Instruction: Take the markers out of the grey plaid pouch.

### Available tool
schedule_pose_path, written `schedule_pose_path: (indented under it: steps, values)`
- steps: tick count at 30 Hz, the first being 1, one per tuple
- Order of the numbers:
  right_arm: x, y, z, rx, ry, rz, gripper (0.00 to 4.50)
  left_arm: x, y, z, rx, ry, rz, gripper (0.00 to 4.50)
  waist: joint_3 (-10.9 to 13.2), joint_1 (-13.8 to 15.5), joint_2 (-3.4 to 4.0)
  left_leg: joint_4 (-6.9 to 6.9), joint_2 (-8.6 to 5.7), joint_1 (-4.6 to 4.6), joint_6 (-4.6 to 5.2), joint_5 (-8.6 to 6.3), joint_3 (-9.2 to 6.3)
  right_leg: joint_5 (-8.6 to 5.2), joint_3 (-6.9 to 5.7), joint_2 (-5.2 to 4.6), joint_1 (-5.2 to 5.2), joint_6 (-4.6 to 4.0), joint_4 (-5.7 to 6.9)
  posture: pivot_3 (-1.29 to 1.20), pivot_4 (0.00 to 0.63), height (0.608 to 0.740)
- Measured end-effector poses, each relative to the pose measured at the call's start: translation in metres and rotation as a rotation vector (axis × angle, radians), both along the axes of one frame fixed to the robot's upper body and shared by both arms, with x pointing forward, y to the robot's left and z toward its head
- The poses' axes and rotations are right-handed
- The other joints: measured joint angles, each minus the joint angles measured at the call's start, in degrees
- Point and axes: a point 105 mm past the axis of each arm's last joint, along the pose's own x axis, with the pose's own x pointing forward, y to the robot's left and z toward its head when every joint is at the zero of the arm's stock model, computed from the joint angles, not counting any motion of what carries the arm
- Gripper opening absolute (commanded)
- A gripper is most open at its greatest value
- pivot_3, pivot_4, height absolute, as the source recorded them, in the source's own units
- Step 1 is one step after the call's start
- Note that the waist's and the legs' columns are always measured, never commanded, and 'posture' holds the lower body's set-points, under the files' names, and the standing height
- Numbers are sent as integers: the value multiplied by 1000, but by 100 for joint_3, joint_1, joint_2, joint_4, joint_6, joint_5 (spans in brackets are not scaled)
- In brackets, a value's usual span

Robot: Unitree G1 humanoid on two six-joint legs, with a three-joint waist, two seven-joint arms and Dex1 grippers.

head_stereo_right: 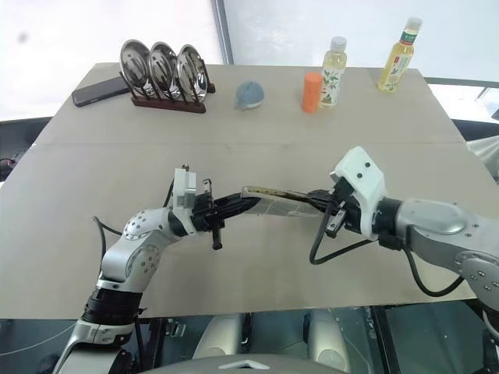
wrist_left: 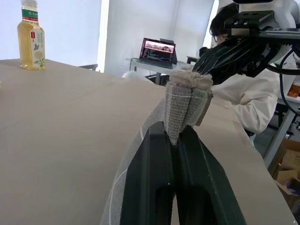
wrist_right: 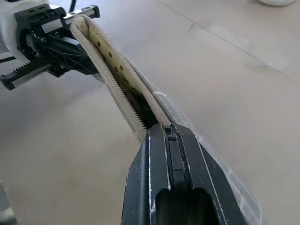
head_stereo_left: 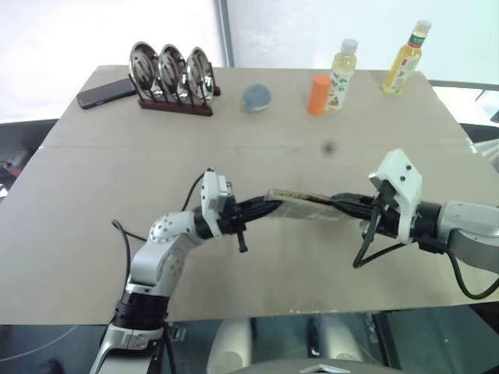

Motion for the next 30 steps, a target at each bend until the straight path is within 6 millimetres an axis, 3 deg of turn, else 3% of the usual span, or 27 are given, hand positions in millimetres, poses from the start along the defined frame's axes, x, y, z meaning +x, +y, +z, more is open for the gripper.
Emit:
schedule_pose_path:
  steps: [10,19,22,25,27,30]
  values:
    - [1,2,-11,-11,36,3,22,0,0,-1,1,4,8,0,0,-2,0,-2,0,1,0,0,0,0,-1,0,-1,0,0,0,150,740]
    - [27,0,-20,86,94,-85,22,-6,4,-8,16,10,-9,0,0,-7,1,-2,0,2,0,0,1,0,0,1,-1,0,0,0,150,740]
    - [35,1,-32,-53,48,-100,22,-8,3,-10,-6,56,-27,0,3,-7,7,-2,0,1,0,0,1,0,-1,0,-3,0,2,0,150,740]
    - [17,-7,-39,-264,24,-1,22,-14,3,-13,-95,236,-94,0,17,12,27,-5,-3,-10,0,0,0,-1,-2,-6,-10,1,-5,0,150,740]
    - [1,-10,-28,-346,-13,84,22,-18,6,-13,-145,366,-151,0,17,-7,25,-10,0,-7,0,-1,0,-3,-3,-2,-11,3,-7,0,150,740]
    - [-9,-12,-20,-424,-61,141,22,-21,10,-17,-143,406,-179,0,15,-26,24,-14,2,3,0,-1,1,-4,-3,1,-11,5,-4,0,150,740]
